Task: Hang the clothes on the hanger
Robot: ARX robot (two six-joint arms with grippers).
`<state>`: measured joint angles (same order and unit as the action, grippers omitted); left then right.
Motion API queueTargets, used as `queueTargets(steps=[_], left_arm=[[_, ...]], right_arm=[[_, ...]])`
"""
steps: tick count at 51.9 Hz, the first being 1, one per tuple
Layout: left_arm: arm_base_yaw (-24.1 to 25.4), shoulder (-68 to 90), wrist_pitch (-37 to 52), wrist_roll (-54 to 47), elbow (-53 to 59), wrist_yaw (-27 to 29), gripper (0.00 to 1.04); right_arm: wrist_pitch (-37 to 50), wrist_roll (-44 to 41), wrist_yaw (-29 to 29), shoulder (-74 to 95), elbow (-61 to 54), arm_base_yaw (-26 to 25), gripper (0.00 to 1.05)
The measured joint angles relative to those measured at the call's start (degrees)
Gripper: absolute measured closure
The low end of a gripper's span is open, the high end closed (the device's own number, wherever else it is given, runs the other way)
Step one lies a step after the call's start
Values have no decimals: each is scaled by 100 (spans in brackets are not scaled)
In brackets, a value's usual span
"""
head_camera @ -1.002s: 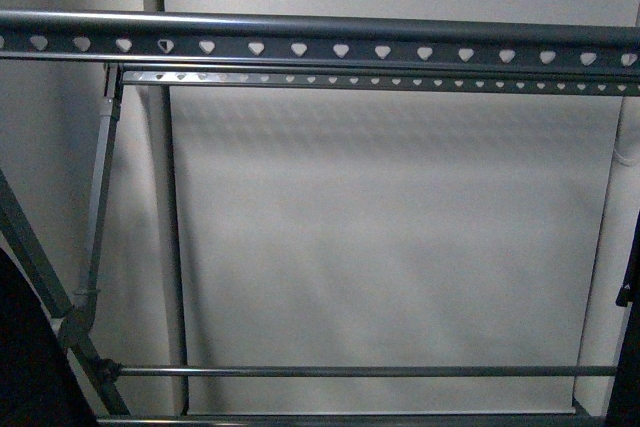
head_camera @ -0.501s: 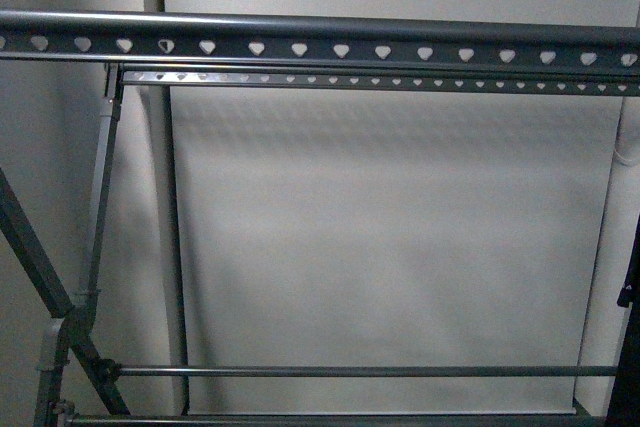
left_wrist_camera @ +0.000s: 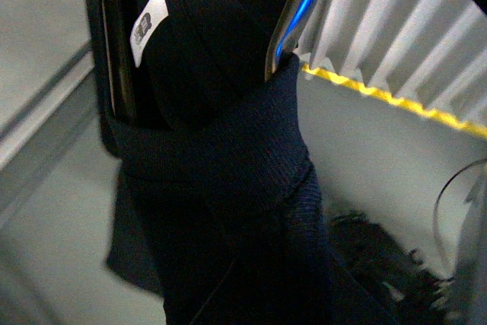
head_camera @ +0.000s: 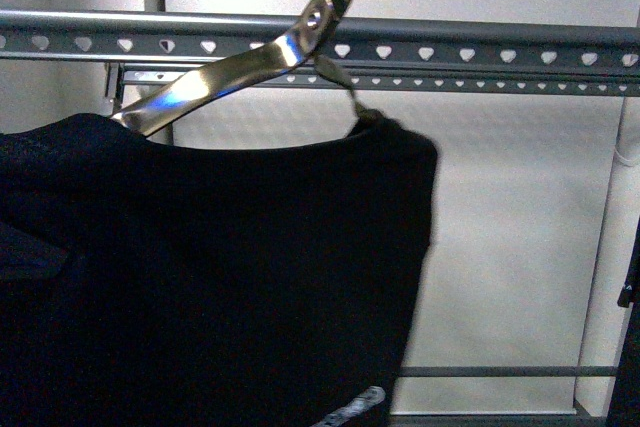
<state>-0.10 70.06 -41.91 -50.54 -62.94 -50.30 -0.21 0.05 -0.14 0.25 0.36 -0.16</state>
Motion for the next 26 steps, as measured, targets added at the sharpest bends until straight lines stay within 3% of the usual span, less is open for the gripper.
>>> queueTargets(steps=[11, 26], left_arm=[[-221, 1019, 271, -2756, -748, 533, 101], [-713, 1445, 1425, -3703, -1145, 831, 101]], right_arm=[[0, 0, 7, 0, 0, 0, 7], [0, -2, 4, 0, 0, 0, 7]])
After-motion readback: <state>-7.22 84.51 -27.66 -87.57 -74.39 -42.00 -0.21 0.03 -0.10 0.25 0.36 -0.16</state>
